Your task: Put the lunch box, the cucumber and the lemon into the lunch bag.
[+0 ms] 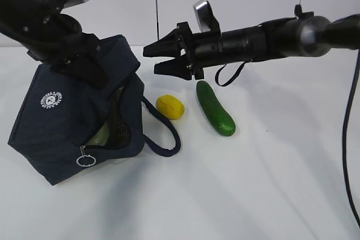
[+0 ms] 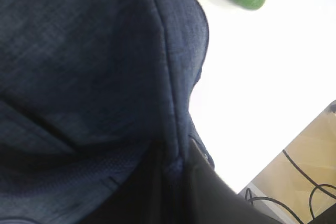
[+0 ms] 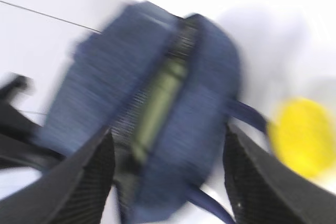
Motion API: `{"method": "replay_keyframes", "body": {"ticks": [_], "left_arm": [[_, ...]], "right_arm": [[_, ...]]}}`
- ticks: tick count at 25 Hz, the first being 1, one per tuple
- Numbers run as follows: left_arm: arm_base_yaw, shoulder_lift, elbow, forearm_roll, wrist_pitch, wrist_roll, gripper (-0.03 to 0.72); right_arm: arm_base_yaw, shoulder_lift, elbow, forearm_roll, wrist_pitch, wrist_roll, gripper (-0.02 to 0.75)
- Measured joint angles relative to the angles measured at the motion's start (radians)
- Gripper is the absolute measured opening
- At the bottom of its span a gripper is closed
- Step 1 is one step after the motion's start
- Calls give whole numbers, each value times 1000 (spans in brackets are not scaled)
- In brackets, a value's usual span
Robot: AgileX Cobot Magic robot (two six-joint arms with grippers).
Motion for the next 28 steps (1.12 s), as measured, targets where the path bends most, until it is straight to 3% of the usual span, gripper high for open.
{"method": "replay_keyframes", "body": {"ticks": [6,9,15,17,21,28], "left_arm": [[0,0,0,0,1,0,15],[0,0,0,0,1,0,15],[0,0,0,0,3,0,15],[0,0,0,0,5,0,15],[0,0,0,0,5,0,15],[0,0,0,0,5,0,15]], "right_arm": [[-70,-95,-20,-187,18,77,488],[-96,-136,-44,-391,13,154,488],[-94,-172,-124,-932,3,351,487],[-94,-174,-129,-1036,3,392,487],[-88,-170,-133,-1140,7,439,487],[-9,-102,-134,-1197,-16,470,487]]}}
